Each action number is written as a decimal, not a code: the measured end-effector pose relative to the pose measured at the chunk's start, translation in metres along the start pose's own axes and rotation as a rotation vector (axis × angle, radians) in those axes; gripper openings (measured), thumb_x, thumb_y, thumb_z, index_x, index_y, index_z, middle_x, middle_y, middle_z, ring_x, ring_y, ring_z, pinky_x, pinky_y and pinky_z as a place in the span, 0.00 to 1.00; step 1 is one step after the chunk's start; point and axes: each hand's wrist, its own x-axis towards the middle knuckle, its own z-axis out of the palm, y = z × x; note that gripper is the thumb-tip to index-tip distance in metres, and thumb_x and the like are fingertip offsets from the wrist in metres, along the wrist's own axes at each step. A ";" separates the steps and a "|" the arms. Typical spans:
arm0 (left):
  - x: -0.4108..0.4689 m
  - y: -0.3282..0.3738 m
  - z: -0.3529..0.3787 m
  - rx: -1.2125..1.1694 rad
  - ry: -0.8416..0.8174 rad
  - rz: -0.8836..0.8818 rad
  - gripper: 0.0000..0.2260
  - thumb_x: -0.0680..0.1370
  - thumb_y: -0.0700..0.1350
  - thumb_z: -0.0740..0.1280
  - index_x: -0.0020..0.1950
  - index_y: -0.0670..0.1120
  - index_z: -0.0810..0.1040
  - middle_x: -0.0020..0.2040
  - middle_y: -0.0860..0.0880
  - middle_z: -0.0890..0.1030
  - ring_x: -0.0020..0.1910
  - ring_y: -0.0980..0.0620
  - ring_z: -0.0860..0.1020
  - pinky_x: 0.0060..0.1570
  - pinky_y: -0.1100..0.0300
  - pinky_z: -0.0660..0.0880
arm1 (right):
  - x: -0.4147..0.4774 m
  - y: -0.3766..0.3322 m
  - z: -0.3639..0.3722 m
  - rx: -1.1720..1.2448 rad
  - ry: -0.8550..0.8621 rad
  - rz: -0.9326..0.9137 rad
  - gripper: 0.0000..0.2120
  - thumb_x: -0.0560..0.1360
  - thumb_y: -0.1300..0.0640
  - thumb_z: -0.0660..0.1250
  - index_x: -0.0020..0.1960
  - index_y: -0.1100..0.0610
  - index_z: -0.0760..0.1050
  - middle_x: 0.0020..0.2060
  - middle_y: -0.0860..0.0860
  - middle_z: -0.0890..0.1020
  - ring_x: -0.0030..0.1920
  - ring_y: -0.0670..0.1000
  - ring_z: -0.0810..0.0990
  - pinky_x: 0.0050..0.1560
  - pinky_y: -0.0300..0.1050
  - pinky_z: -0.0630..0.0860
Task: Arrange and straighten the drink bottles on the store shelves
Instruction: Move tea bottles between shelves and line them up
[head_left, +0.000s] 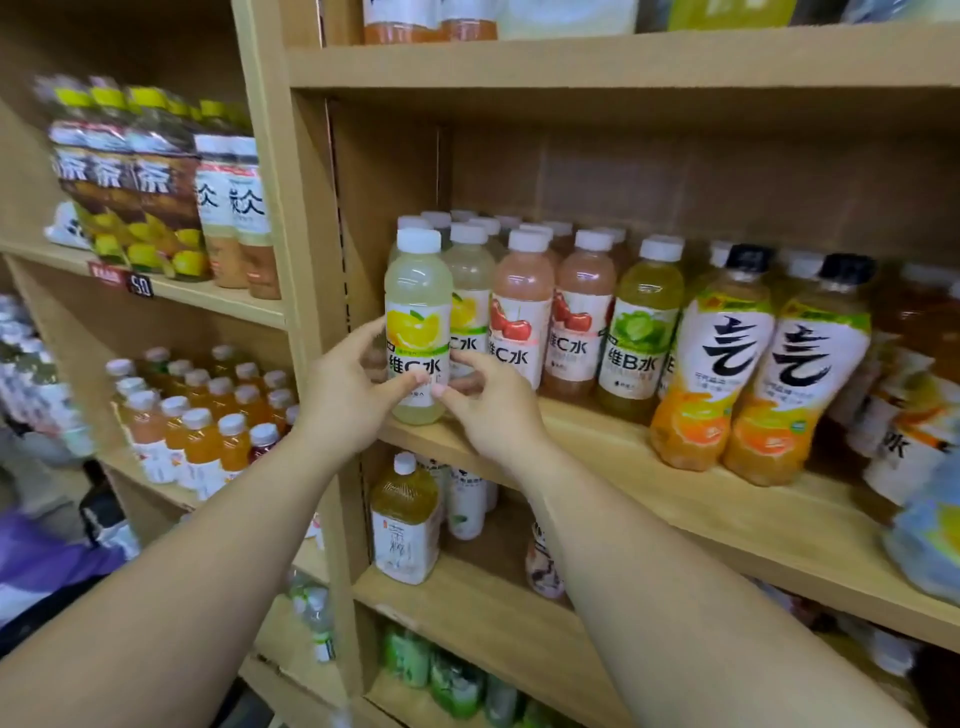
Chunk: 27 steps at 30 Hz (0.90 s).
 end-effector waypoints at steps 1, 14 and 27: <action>0.002 -0.002 -0.002 0.023 0.024 0.005 0.28 0.73 0.45 0.78 0.72 0.56 0.75 0.55 0.55 0.85 0.47 0.61 0.83 0.48 0.67 0.78 | 0.004 -0.001 0.006 0.002 0.008 0.007 0.22 0.76 0.53 0.75 0.69 0.51 0.78 0.49 0.44 0.84 0.49 0.43 0.81 0.50 0.29 0.74; 0.022 -0.021 -0.013 0.474 0.198 0.100 0.12 0.74 0.52 0.75 0.54 0.48 0.82 0.41 0.48 0.82 0.42 0.46 0.80 0.40 0.53 0.76 | 0.026 -0.015 0.049 -0.021 0.054 0.053 0.15 0.78 0.52 0.73 0.62 0.54 0.81 0.50 0.47 0.86 0.48 0.45 0.80 0.47 0.35 0.72; 0.025 -0.022 -0.012 0.529 0.206 0.118 0.13 0.76 0.48 0.74 0.56 0.42 0.79 0.44 0.42 0.83 0.44 0.38 0.81 0.40 0.54 0.71 | 0.025 -0.018 0.047 -0.052 -0.052 0.049 0.19 0.78 0.54 0.72 0.68 0.54 0.77 0.59 0.48 0.84 0.57 0.45 0.81 0.59 0.38 0.73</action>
